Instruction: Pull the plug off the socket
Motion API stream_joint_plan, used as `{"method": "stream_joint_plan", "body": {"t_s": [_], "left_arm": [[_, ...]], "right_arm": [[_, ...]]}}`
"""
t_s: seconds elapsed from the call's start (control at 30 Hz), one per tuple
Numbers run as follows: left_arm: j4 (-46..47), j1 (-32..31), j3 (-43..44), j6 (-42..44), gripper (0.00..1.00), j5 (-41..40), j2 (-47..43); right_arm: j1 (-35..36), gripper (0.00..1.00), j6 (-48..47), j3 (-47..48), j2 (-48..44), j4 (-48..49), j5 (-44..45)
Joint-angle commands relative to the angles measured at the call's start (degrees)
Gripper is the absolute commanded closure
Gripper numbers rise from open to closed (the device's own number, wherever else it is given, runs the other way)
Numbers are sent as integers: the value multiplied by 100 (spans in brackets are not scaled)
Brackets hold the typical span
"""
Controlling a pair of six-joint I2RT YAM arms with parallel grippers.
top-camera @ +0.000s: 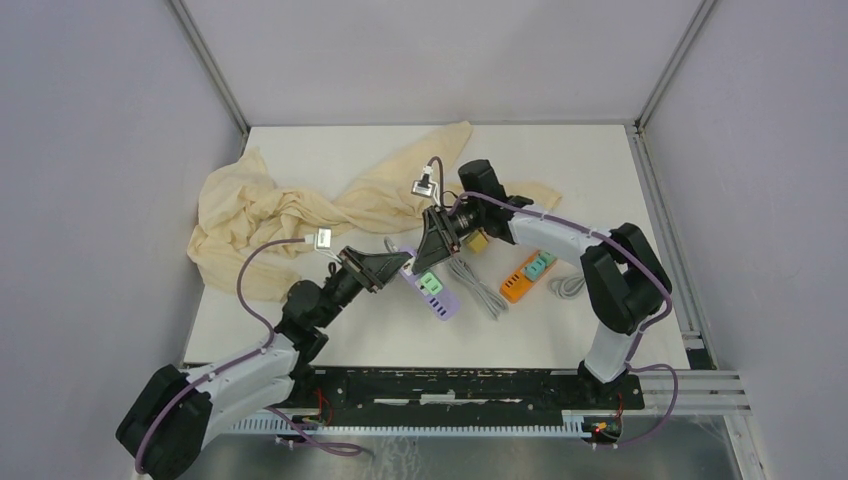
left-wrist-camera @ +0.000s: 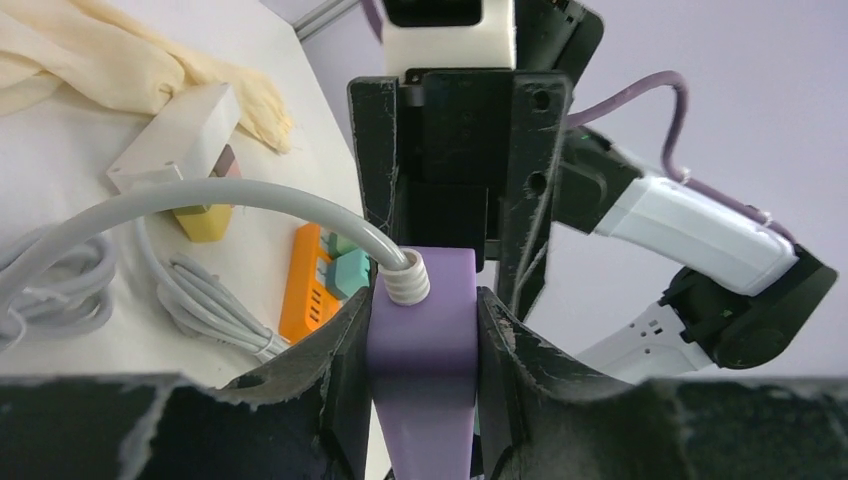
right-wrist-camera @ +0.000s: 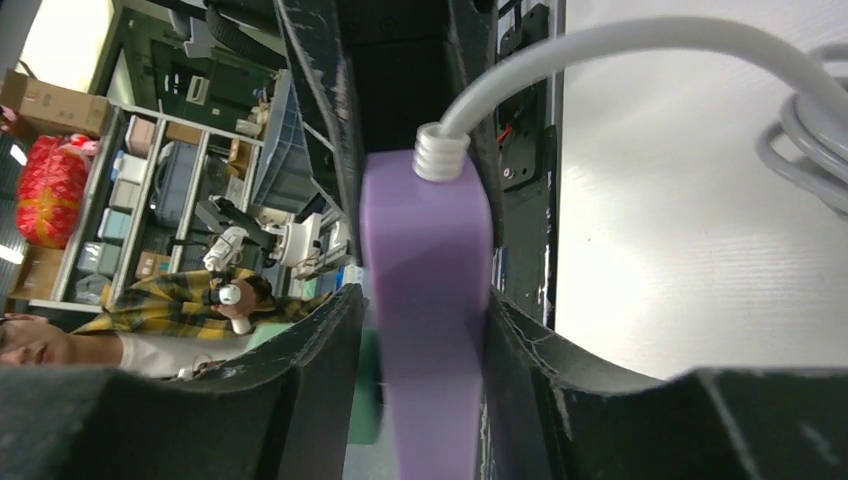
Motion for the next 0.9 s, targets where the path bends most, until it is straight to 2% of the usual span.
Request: {"method": "stream_joint_plan", "body": {"t_s": [0.0,0.03,0.1,0.2,0.4,0.57,0.73,0.87], "left_arm": [[101,22,47,-2,97,-356,-421],[-42,26,-1,-24,97,-450,-499],[-527,35,-101,-89,97,-818,-895],[-1252,37,-198,-184,97,-1280,-1401],[-3312,37,67,-524,97,-2267,-2058],[-4859,27,899,-891,97,-2816,-1666],[-5352,20,1541,-1126,97,-2691,-633],[-5267,-15,1646,-1194,97,-2679,-357]], "right_arm": [[-69,38,-1870,874,-75,-2126,202],[-178,29,-2300,1052,-73,-2713,378],[-428,17,-2945,1306,-127,-3615,822],[-821,10,-3245,1334,-360,-3850,1251],[-905,9,-3990,1273,-1000,-4197,2198],[-495,9,-4152,884,-1533,-3845,3079],[129,9,-3906,659,-1531,-3414,4202],[492,10,-3772,653,-1212,-3360,4916]]}}
